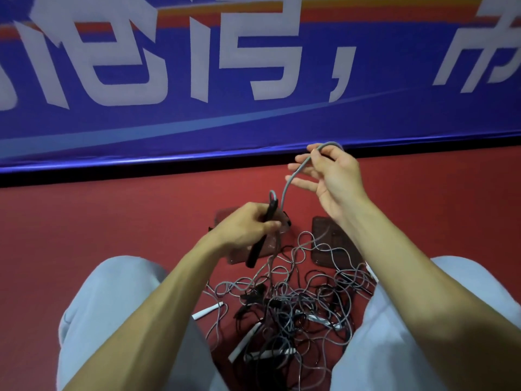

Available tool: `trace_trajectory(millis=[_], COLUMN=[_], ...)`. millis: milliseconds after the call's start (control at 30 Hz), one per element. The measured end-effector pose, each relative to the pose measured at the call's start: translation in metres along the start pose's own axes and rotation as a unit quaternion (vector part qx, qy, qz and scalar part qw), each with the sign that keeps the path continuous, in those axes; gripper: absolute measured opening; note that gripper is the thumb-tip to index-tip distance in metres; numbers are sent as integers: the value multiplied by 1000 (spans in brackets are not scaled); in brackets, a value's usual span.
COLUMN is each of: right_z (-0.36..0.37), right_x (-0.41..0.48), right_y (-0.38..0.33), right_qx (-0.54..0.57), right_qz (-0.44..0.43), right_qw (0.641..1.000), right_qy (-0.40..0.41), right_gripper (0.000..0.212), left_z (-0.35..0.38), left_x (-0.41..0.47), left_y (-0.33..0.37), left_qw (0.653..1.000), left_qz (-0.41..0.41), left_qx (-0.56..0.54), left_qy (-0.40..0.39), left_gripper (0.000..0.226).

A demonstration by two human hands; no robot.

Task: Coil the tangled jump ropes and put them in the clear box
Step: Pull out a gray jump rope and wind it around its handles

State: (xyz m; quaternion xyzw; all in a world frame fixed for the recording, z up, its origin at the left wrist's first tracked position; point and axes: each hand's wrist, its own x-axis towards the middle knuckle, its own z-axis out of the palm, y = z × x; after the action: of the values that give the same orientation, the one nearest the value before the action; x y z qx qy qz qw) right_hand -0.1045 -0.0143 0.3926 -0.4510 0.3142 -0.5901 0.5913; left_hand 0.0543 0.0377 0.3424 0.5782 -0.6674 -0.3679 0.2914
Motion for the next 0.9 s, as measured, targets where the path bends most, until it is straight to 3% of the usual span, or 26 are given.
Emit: trace_trajectory(millis=[67,200,333,433,567,700,800,867,900], right_z=[-5,-11,-13,-9,-2,1,7,12,14], right_x=[2,8,8,2,-5,-9,-9,-10,-11], right_y=[1,3,7,15,36,59,68,71,72], right_qx=[34,66,-24,-154,-347,-453,-535,-522,-485], right_qz=[18,51,73,101,107,115,16,-1,24], right_qw=[999,995,996,983,923,845,786,809,841], right_qy=[17,60,50,-19,-129,-260,-308,-270,-239], right_gripper=[12,11,15,15,30,20,10,13,19], left_z=[6,8,4,-5,-22,-38,-44,-45,-45], left_x=[1,-1,-4,-3,-7,-14,-15,-14,-13], left_y=[0,6,20,24,28,28,24,19,17], left_qw=[1000,993,947,899,828,762,723,719,725], left_qz=[6,16,18,25,47,77,81,84,82], left_qx=[-1,-26,-278,-393,-517,-608,-652,-653,-644], left_qy=[13,115,160,190,213,212,215,222,228], left_gripper=[10,26,10,10,10,8,10,13,15])
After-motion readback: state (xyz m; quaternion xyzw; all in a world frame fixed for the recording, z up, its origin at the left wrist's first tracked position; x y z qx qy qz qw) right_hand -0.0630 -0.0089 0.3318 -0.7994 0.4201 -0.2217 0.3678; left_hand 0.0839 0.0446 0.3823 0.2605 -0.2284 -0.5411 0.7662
